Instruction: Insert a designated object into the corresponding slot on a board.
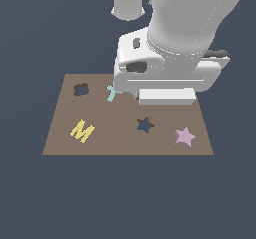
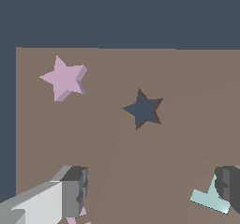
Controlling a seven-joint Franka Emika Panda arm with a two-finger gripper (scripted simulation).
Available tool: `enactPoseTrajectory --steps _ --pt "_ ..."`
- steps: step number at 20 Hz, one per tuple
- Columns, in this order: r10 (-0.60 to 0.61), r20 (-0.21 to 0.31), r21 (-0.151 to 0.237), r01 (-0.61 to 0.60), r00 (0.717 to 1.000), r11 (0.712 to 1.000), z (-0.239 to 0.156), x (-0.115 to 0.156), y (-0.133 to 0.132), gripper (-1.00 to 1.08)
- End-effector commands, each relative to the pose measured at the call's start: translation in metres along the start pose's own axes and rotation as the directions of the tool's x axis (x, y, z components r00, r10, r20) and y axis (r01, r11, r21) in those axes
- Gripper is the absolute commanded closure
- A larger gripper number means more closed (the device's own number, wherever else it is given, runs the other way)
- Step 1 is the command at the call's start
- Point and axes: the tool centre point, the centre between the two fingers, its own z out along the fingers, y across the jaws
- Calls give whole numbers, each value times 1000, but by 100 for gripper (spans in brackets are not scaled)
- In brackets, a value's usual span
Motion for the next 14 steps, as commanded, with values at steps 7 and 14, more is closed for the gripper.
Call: enactPoseTrajectory --steps 7,14 --pt "23 -4 4 -23 1000 1000 42 38 -50 -92" --pt "37 -6 6 -37 999 999 66 63 -79 -92"
